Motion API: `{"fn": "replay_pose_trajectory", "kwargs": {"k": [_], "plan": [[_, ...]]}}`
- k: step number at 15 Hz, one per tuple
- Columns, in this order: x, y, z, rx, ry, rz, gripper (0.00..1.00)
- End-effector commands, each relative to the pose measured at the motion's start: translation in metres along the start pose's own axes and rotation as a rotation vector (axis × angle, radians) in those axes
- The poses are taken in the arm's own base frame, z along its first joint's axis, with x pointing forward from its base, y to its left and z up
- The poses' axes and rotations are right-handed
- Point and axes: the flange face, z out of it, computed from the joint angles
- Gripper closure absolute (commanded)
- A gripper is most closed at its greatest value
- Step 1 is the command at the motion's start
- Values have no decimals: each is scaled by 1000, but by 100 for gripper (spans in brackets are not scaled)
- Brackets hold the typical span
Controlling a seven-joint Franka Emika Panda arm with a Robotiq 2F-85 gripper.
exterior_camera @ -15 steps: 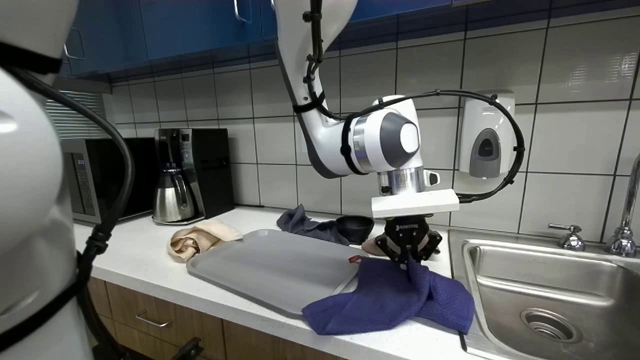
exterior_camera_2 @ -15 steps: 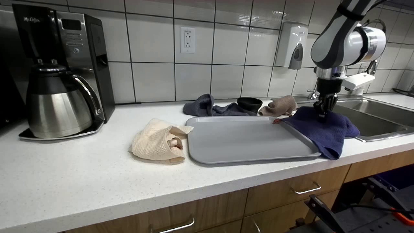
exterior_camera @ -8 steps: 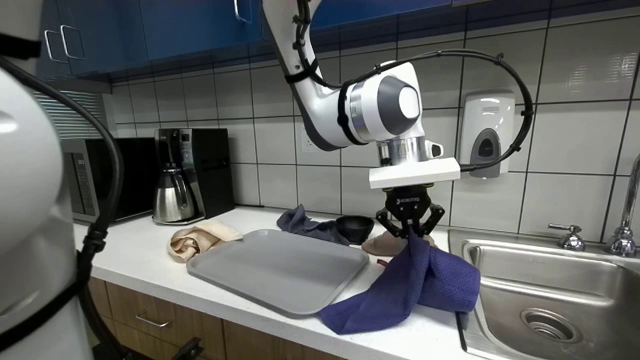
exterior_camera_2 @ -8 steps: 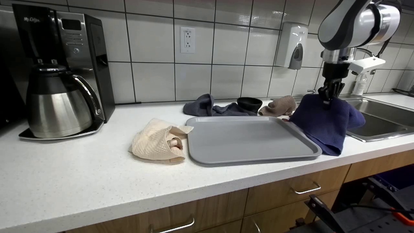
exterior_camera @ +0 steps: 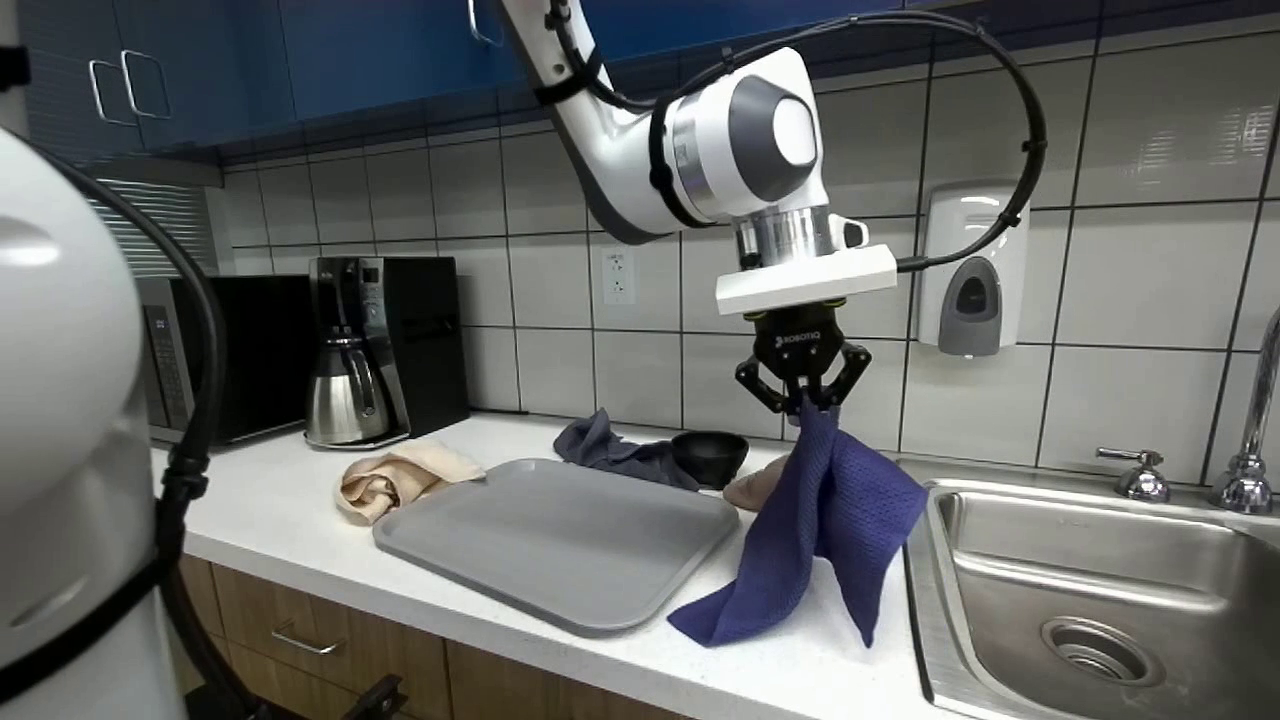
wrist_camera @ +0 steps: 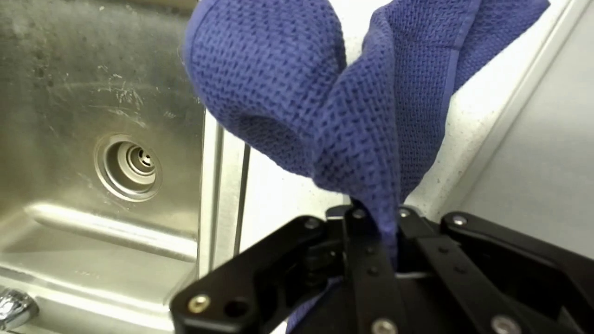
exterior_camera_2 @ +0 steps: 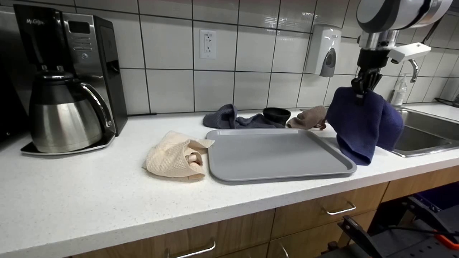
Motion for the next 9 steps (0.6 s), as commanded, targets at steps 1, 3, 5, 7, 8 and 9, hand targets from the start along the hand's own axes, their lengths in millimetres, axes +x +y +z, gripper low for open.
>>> {"fn": "replay_pose_trajectory", "kwargs": {"k": [1,3,5,7,8,9], "plan": [[2,-24,-37,5,41,6,99],[8,-38,-50,3,67,-1,99],[12,-52,-62,3,93,-11,99],[16,-67,-74,7,118,-21,99],[18,-75,-79,9,130,-27,99],[20,-82,-84,10,140,-32,99]]}}
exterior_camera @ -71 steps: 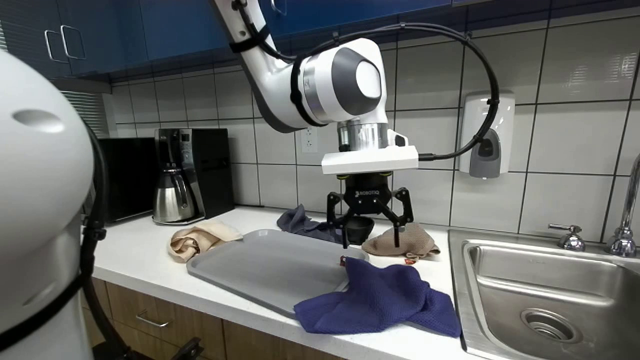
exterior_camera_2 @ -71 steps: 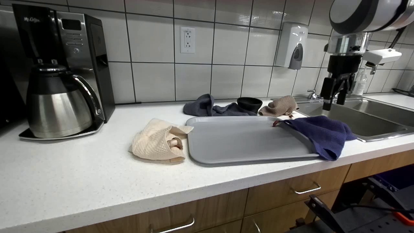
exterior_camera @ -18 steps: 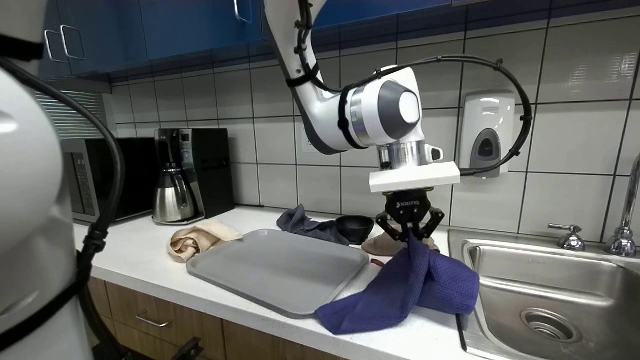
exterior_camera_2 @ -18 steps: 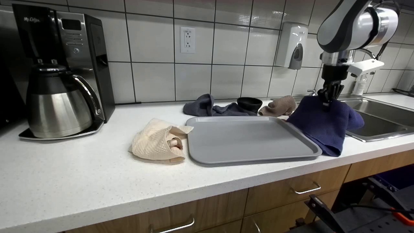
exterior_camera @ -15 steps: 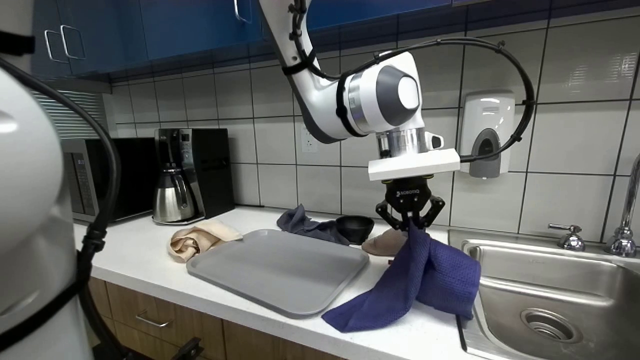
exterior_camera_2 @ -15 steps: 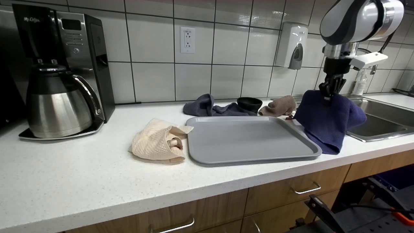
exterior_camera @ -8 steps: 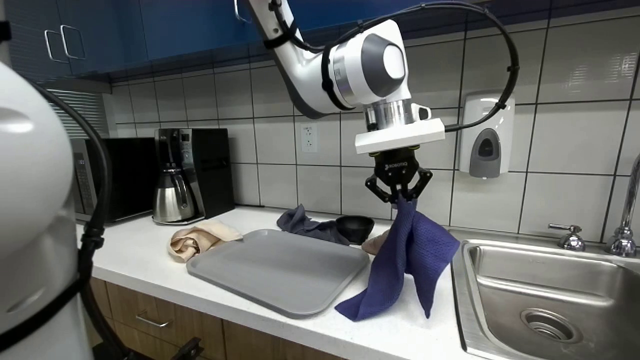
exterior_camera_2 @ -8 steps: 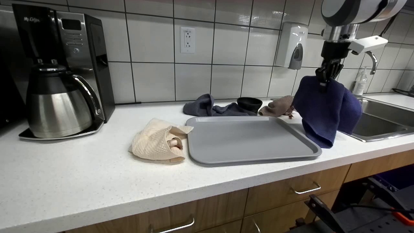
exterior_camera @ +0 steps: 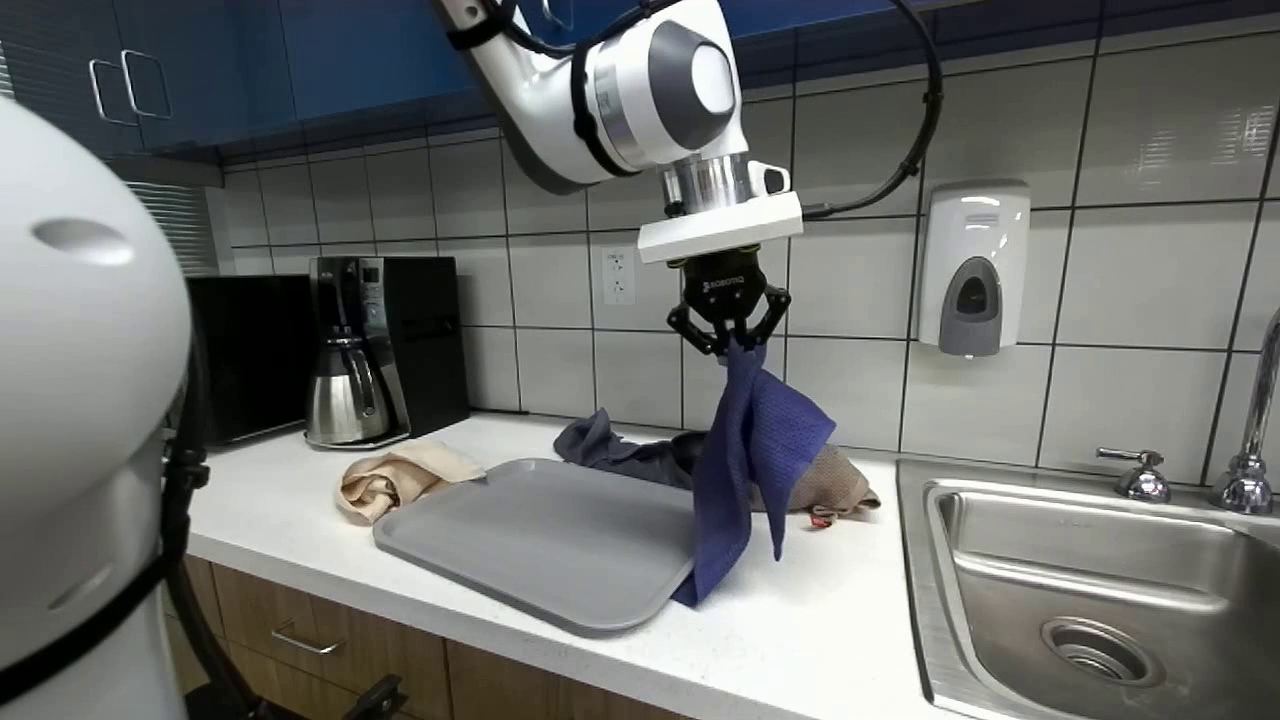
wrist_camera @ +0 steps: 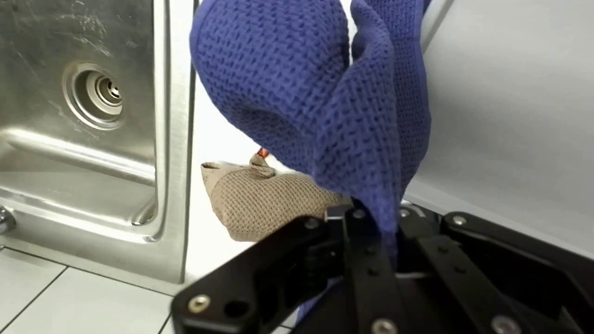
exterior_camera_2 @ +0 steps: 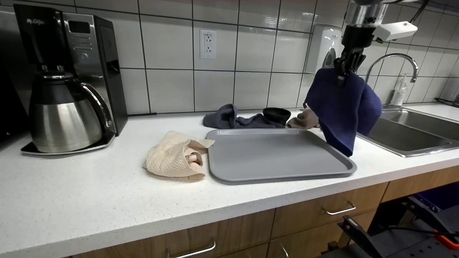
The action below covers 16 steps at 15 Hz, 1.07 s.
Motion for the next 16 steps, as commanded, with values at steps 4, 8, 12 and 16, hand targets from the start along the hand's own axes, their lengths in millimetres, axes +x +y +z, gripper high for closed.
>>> {"fn": "replay_pose_trajectory", "kwargs": {"k": [4,8,12,16], "plan": [[10,-46,-37,25,56,-12,99],[22,-66,-49,40,90,-30,99],[28,-80,-57,52,112,-53,99],[31,-90,-63,63,124,-63,99]]}}
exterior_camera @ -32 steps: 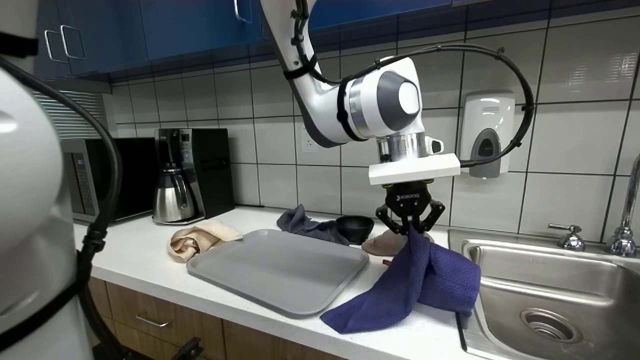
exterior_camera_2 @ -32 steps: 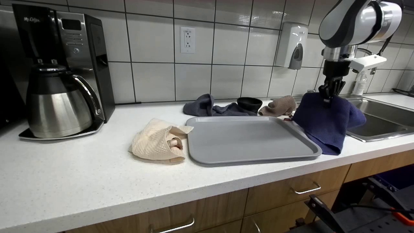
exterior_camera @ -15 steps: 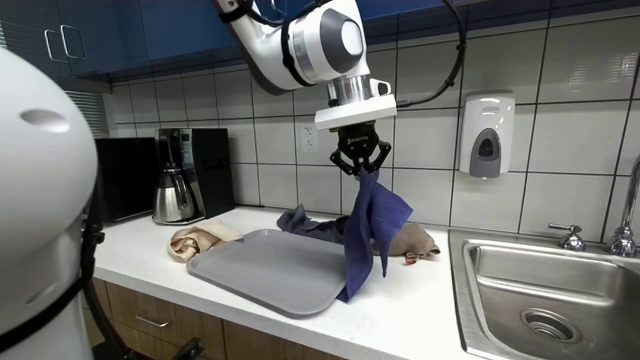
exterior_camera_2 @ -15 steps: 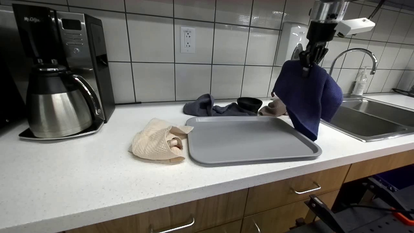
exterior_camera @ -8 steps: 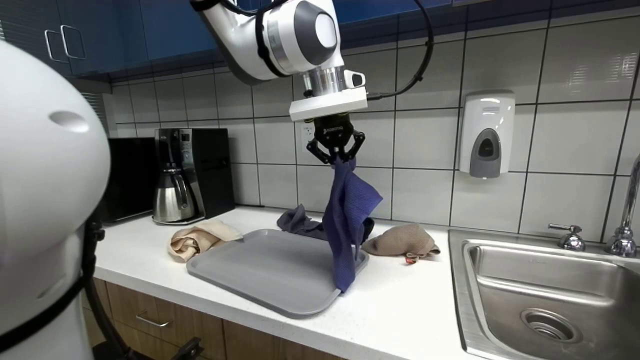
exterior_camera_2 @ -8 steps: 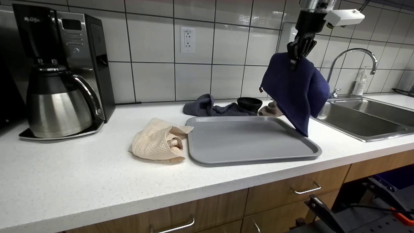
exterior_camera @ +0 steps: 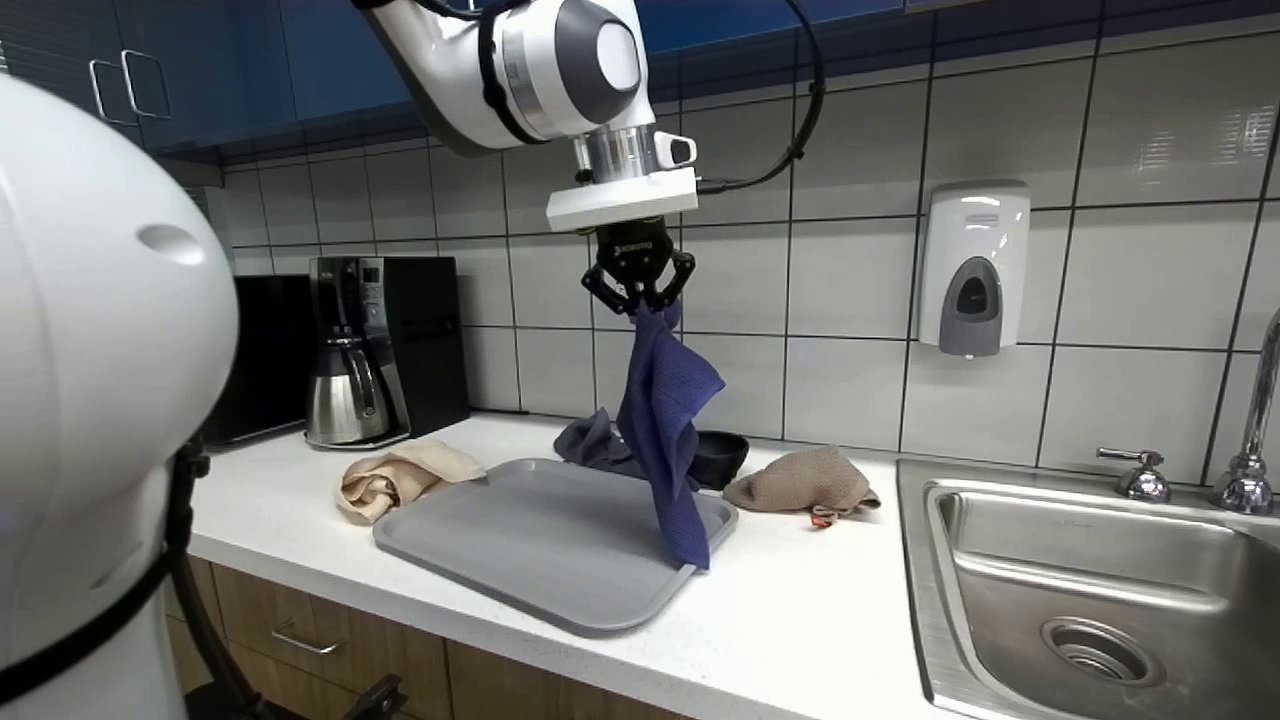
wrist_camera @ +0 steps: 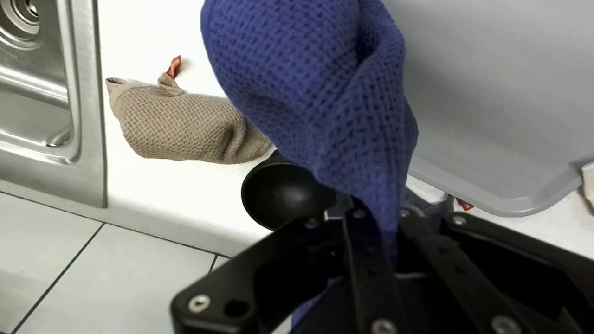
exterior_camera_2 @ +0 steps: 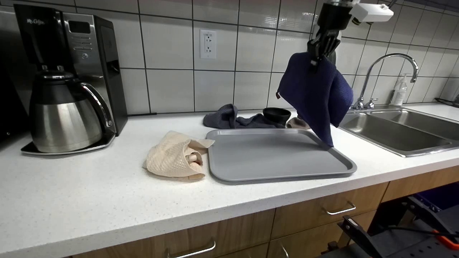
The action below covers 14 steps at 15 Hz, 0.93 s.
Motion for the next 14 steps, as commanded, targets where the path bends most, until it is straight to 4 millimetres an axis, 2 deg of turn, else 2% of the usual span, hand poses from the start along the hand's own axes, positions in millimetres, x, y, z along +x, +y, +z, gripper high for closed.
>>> {"fn": "replay_pose_trajectory", "kwargs": {"k": [1,7,14], "plan": [[0,-11,-12,11,5,10,99],[2,-28,-12,18,1,-11,99],[-9,-48,12,32,-54,11,99]]}}
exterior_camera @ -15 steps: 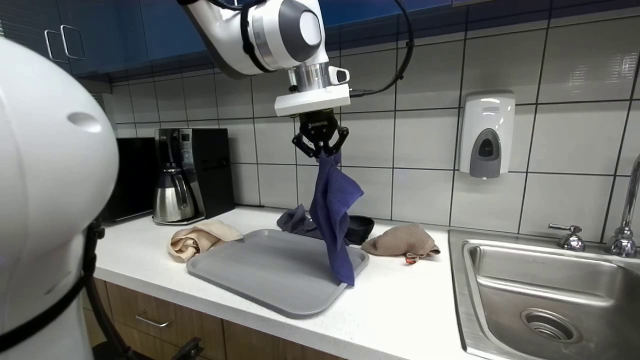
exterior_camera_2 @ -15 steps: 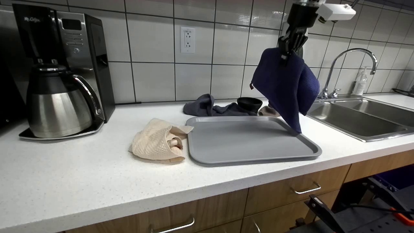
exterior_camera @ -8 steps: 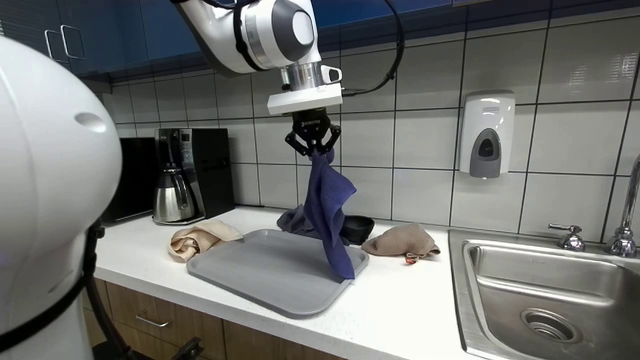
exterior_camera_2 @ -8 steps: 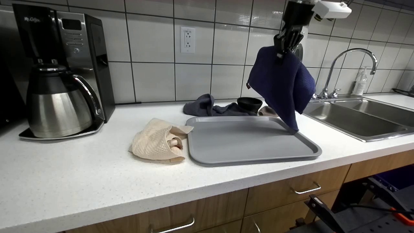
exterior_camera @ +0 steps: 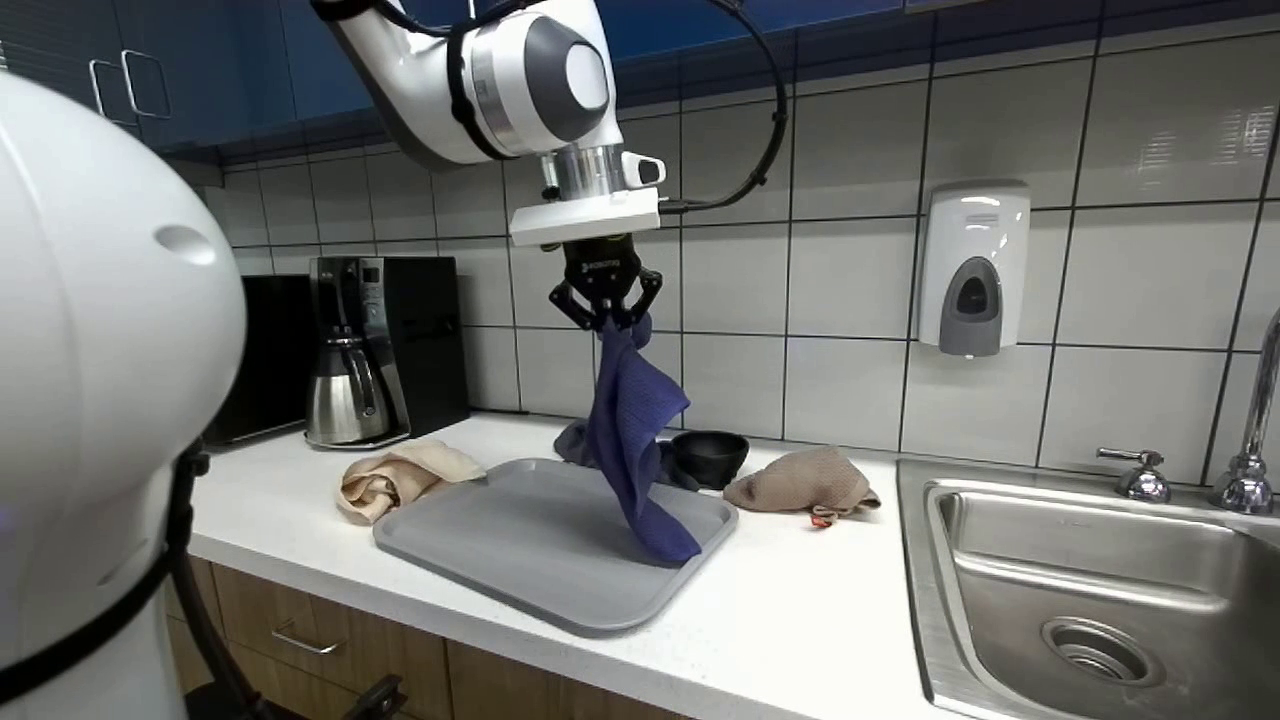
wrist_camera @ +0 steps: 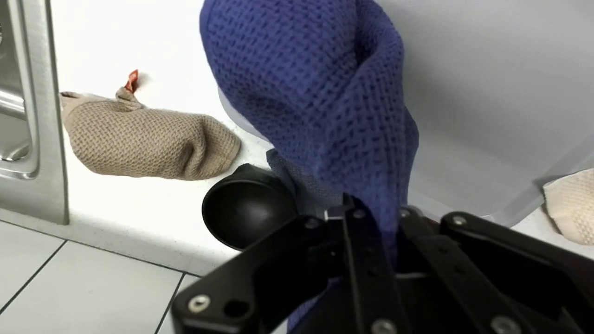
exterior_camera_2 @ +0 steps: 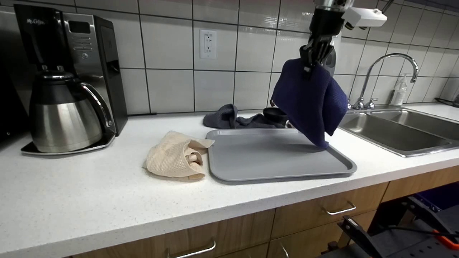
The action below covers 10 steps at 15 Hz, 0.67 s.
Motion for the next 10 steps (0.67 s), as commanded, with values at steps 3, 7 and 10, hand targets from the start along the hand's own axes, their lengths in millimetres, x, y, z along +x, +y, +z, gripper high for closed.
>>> {"fn": "replay_pose_trajectory", "kwargs": {"k": [3,7,10], "plan": [[-13,-20,11,11,-50,31,99],[-19,-29,25,17,-84,45,99],[-24,-33,35,23,-113,61,99]]}}
